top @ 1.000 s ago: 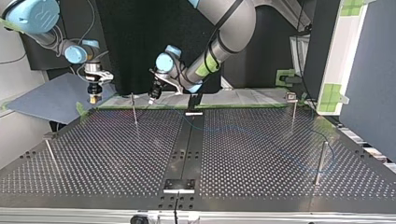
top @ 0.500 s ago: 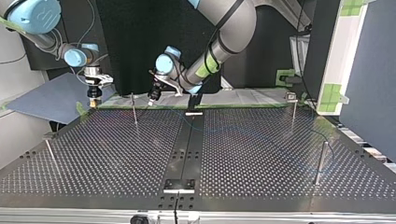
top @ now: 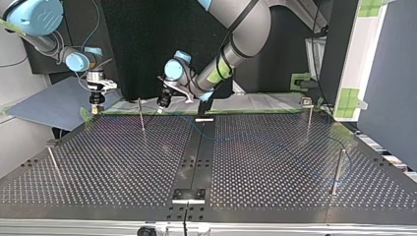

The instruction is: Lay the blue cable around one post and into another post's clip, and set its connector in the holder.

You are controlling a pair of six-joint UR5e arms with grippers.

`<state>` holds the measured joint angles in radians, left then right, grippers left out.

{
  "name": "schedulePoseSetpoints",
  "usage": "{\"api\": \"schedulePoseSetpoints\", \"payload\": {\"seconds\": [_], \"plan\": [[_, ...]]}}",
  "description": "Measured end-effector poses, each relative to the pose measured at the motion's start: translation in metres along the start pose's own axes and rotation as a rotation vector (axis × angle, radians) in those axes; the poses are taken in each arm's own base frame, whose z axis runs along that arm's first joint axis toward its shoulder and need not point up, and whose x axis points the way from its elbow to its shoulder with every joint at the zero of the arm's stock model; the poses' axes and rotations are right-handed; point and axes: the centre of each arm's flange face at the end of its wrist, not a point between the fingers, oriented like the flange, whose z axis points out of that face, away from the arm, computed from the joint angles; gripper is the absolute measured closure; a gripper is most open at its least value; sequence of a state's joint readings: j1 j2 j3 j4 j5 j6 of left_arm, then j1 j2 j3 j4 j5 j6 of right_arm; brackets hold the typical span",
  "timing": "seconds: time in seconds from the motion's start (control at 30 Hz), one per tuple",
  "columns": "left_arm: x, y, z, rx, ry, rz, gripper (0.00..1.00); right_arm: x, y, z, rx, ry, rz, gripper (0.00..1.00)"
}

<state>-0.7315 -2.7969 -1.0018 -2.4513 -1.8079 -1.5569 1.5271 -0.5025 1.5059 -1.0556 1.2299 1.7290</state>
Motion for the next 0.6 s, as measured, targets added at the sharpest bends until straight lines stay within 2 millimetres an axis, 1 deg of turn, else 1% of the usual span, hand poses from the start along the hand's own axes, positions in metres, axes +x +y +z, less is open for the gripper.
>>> {"api": "schedulePoseSetpoints", "payload": {"seconds": [0.33,0.43,0.47,0.5,0.57,0.6], "plan": [[0.000,0.001,0.000,-0.001,0.006,0.004,1.00,-0.001,-0.004,0.000,0.006,-0.003,0.001,1.00],[0.003,0.002,-0.003,-0.002,0.016,0.016,1.00,-0.002,-0.006,0.000,0.009,-0.005,0.001,1.00],[0.005,0.002,-0.004,-0.002,0.020,0.022,0.96,-0.002,-0.006,0.000,0.010,-0.006,0.001,1.00],[0.007,0.003,-0.007,-0.003,0.026,0.032,0.96,-0.002,-0.006,0.000,0.010,-0.007,0.001,1.00],[0.011,0.004,-0.010,-0.005,0.036,0.046,0.75,-0.002,-0.007,0.000,0.012,-0.008,0.001,1.00],[0.014,0.005,-0.013,-0.009,0.042,0.054,0.75,-0.002,-0.007,0.000,0.013,-0.009,0.001,1.00]]}}
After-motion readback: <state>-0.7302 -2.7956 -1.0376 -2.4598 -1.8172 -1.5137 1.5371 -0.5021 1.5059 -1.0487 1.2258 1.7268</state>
